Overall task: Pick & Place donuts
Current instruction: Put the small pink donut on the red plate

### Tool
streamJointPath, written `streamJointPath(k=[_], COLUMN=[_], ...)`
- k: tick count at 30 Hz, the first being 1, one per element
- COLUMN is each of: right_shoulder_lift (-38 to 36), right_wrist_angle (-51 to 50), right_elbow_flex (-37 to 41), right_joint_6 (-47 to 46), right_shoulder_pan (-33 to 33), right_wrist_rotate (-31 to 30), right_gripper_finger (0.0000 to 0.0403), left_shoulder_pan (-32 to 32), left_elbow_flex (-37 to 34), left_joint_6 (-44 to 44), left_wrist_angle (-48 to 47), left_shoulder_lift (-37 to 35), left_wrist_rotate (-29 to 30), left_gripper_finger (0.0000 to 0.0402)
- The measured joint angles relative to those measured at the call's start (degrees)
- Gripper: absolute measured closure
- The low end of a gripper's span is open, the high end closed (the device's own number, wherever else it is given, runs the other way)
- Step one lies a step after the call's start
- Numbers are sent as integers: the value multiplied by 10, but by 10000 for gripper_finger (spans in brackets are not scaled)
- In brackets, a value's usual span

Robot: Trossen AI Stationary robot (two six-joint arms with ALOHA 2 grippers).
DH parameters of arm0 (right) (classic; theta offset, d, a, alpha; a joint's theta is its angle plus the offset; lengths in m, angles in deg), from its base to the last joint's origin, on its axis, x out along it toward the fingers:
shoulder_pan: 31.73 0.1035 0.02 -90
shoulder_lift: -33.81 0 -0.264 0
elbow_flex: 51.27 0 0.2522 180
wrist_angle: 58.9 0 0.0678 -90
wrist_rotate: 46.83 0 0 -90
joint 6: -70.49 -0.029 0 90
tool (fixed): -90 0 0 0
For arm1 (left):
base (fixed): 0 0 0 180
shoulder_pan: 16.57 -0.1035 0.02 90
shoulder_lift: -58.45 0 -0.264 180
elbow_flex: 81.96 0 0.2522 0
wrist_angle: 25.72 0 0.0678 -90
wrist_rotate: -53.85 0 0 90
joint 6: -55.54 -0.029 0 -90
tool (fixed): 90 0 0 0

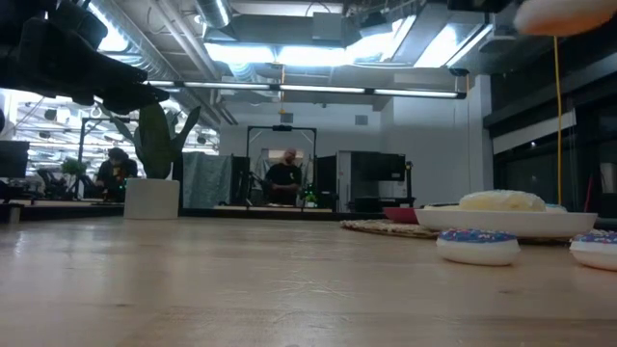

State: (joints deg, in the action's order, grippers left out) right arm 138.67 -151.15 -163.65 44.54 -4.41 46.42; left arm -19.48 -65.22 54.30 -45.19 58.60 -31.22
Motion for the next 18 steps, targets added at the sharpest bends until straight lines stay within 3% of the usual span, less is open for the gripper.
streamJointPath(k=[18], right_shoulder_lift=[0], right_wrist_angle=[-38], right_elbow_flex=[-40], right_joint_6=[127], right_shoulder_pan=[-165], right_wrist_rotate=[0], right_gripper_finger=[345], left_shoulder_pan=[0], left_elbow_flex=[0], left_joint_6=[0], left_wrist_angle=[0], left_shoulder_lift=[0], left_wrist_rotate=[0], left_gripper_finger=[49])
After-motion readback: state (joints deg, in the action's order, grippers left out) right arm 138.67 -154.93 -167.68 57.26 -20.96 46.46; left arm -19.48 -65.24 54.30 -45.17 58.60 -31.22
